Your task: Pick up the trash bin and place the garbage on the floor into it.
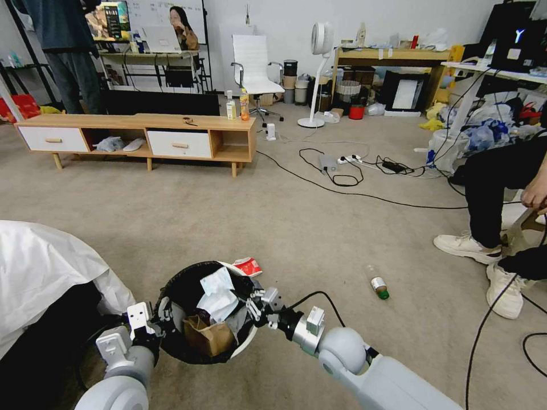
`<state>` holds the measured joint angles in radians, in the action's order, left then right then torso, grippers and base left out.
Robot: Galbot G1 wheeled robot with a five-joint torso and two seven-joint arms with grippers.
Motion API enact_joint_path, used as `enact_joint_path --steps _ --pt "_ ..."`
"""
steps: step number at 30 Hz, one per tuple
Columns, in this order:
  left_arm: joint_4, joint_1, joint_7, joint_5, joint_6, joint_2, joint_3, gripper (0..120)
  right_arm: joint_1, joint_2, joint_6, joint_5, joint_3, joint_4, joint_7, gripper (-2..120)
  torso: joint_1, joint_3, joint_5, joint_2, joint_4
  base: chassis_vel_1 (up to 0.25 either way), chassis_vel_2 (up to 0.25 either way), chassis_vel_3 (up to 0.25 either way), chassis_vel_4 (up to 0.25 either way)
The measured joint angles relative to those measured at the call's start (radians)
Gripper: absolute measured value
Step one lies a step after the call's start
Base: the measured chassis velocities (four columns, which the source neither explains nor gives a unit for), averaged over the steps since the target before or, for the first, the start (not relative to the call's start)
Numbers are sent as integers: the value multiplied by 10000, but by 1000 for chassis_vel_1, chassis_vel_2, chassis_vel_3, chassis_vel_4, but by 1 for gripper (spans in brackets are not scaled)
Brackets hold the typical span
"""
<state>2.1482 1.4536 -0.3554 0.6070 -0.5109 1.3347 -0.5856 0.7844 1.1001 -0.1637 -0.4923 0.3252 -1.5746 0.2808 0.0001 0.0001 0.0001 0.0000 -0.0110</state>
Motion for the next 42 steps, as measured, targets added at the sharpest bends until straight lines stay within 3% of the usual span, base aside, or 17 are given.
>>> enact_joint_path --steps 13,15,19,24,28,30,36,38,42 --pt "8 197 16 -38 56 31 -2 6 -53 132 145 89 134 87 -373 1 0 0 0 0 0 0 0 0 0" --pt "26 206 18 -59 59 35 20 6 -70 54 223 80 105 -25 -493 13 0 0 -1 1 1 0 0 0 0" --pt "26 211 19 -75 59 39 35 6 -85 -24 318 60 43 -171 -559 22 0 0 -1 0 -1 0 0 0 0" --pt "-17 218 19 -131 64 50 50 6 -207 -259 570 -34 -27 -565 -751 45 0 0 -1 0 0 0 0 0 0" --pt "-32 212 21 -139 72 54 48 6 -255 -400 649 -32 -28 -685 -788 56 0 0 -1 1 1 0 0 0 0" --pt "-35 197 21 -143 74 62 46 6 -262 -545 739 -31 2 -822 -802 67 0 0 0 1 0 0 0 0 0" --pt "-50 153 23 -147 78 74 51 6 -274 -670 795 -32 124 -972 -860 83 0 0 0 1 1 0 0 0 0" --pt "-80 134 23 -150 78 87 58 6 -251 -698 819 -34 129 -1084 -894 96 0 0 0 1 0 0 0 0 0" --pt "-91 123 23 -160 81 97 63 6 -288 -723 855 -53 138 -1137 -918 99 0 0 0 0 1 0 0 0 0"
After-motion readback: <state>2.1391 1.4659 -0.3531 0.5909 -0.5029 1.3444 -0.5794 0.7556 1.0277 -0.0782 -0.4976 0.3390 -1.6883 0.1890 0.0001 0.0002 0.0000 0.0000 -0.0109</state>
